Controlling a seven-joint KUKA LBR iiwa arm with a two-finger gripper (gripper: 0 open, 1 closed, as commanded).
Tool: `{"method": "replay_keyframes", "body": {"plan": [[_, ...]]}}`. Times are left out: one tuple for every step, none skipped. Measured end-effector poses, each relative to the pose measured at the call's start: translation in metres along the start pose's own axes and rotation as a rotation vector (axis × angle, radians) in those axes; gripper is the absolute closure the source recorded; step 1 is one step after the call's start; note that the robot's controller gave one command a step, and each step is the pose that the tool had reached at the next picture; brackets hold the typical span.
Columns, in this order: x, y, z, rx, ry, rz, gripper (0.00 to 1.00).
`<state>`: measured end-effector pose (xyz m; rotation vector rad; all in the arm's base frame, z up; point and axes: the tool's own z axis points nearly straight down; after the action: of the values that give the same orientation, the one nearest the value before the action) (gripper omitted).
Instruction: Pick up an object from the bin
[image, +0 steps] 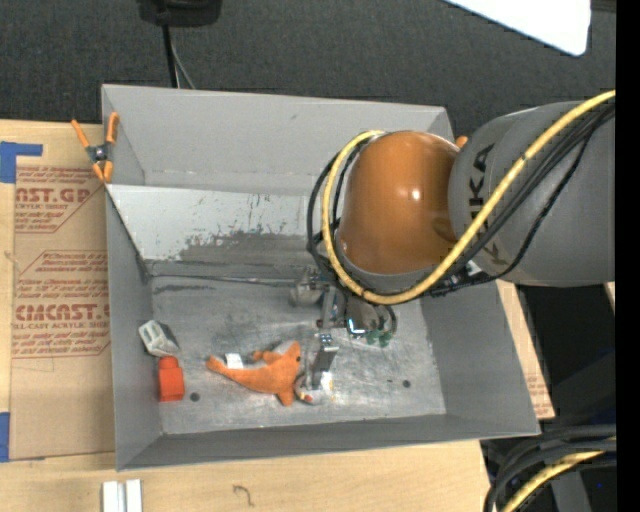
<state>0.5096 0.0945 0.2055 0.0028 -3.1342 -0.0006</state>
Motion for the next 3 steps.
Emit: {"method": "replay_keyframes", "body": {"plan": [[-0.002, 0.000, -0.004, -0.001, -0.008, 0.001, 0.00], [-0.011, 0.004, 0.031, 0.000, -0.015, -0.070, 0.00], [-0.021, 0.003, 0.132, -0.001, -0.013, -0.206, 1.00]]}}
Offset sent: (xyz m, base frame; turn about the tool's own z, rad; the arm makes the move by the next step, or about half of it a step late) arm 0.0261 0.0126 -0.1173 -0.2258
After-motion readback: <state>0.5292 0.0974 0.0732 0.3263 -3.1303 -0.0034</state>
